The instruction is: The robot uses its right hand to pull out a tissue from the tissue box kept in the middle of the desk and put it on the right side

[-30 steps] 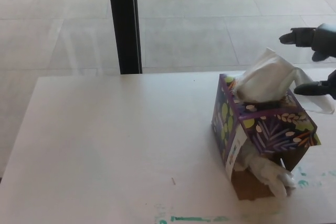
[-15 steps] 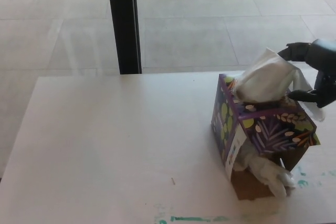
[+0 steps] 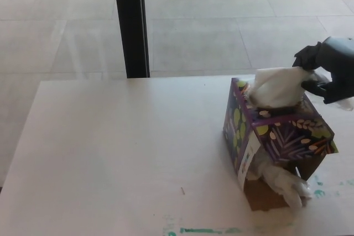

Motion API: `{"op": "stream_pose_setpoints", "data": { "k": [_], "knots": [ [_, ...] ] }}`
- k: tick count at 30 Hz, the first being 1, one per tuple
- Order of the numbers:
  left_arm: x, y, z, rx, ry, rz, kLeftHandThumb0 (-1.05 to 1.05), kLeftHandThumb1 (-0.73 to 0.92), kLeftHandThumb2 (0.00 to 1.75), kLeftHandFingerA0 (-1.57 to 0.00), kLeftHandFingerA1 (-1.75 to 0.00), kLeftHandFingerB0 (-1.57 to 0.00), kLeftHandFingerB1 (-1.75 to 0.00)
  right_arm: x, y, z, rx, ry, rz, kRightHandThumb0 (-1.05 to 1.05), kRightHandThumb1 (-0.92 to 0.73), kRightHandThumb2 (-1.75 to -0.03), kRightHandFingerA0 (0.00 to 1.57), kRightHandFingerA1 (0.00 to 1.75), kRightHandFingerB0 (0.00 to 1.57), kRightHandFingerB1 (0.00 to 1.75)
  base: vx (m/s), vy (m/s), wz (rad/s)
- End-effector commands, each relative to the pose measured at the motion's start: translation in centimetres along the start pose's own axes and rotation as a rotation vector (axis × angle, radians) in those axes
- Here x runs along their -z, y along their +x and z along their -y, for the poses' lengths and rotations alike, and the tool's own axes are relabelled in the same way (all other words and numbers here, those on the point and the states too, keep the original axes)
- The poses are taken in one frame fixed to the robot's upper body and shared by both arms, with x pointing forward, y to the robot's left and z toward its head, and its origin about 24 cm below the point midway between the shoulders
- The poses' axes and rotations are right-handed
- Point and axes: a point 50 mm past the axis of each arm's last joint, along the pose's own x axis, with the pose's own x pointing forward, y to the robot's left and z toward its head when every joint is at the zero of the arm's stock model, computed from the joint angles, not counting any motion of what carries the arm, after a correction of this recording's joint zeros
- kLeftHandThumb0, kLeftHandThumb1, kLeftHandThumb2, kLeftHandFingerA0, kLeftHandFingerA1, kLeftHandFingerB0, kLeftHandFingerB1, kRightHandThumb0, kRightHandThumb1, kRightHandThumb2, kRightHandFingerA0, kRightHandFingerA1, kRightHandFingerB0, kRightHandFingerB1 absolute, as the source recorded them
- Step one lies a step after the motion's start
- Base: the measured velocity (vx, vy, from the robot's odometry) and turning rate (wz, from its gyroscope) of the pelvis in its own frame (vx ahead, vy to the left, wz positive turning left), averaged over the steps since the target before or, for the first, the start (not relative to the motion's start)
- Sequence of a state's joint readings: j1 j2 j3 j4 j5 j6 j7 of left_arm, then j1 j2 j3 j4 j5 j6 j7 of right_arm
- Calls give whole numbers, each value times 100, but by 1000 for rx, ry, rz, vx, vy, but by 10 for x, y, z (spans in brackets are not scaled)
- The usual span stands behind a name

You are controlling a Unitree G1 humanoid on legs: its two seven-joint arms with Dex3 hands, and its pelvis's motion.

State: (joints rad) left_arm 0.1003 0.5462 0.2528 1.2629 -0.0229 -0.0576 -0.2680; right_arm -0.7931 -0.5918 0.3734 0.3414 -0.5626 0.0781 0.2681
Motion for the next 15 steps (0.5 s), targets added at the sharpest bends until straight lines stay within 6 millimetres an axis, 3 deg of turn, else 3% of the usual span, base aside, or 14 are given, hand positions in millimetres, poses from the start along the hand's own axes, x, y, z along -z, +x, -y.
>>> {"op": "stream_pose_setpoints", "data": {
  "k": [1, 3, 7, 8, 9, 10, 12, 13, 14, 15],
  "knots": [
    [5, -2, -3, -15, -49, 26, -83, 92, 72, -60, -62, -44, -47, 4, -7, 0, 345, -58, 73, -27, -74, -76, 94, 168, 90, 80, 0, 0, 0],
    [5, -2, -3, -22, -75, 31, -84, 92, 73, -61, -63, -44, -47, 4, -7, -2, 366, -49, 81, -25, -73, -73, 94, 167, 90, 80, 0, 0, 0],
    [6, -2, -3, -28, -51, 22, -83, 92, 73, -65, -65, -49, -48, 3, -9, -7, 430, -40, 101, -23, -69, -81, 93, 172, 85, 96, 0, 0, 0],
    [6, -2, -3, -25, -35, 24, -78, 75, 114, -60, -69, -45, -59, 2, -9, -8, 441, -42, 106, -22, -68, -86, 93, 173, 85, 102, 0, 0, 0],
    [5, -2, -3, -26, -28, 27, -79, 75, 115, -60, -69, -45, -59, 2, -9, -9, 447, -45, 106, -19, -68, -90, 96, 174, 84, 103, 0, 0, 0],
    [5, -2, -3, -26, -32, 29, -83, 92, 75, -62, -62, -46, -48, 3, -10, -9, 453, -45, 107, -21, -63, -97, 93, 175, 84, 109, 0, 0, 0],
    [5, -2, -3, -25, -37, 31, -83, 92, 75, -62, -62, -46, -48, 3, -10, -10, 459, -45, 109, -21, -63, -97, 93, 175, 84, 109, 0, 0, 0],
    [7, -3, -4, -26, -39, 31, -85, 92, 76, -63, -63, -46, -48, 4, -11, -11, 461, -35, 102, -20, -56, -105, 91, 174, 81, 122, 0, 0, 0],
    [7, -3, -4, -26, -39, 31, -85, 92, 76, -63, -63, -46, -48, 4, -11, -12, 462, -35, 103, -20, -56, -105, 91, 174, 81, 122, 0, 0, 0],
    [8, -4, -5, -29, -36, 26, -82, 92, 74, -66, -63, -48, -48, 4, -11, -13, 456, -35, 91, -21, -50, -108, 110, 163, 86, 127, 0, 0, 0]
  ]
}}
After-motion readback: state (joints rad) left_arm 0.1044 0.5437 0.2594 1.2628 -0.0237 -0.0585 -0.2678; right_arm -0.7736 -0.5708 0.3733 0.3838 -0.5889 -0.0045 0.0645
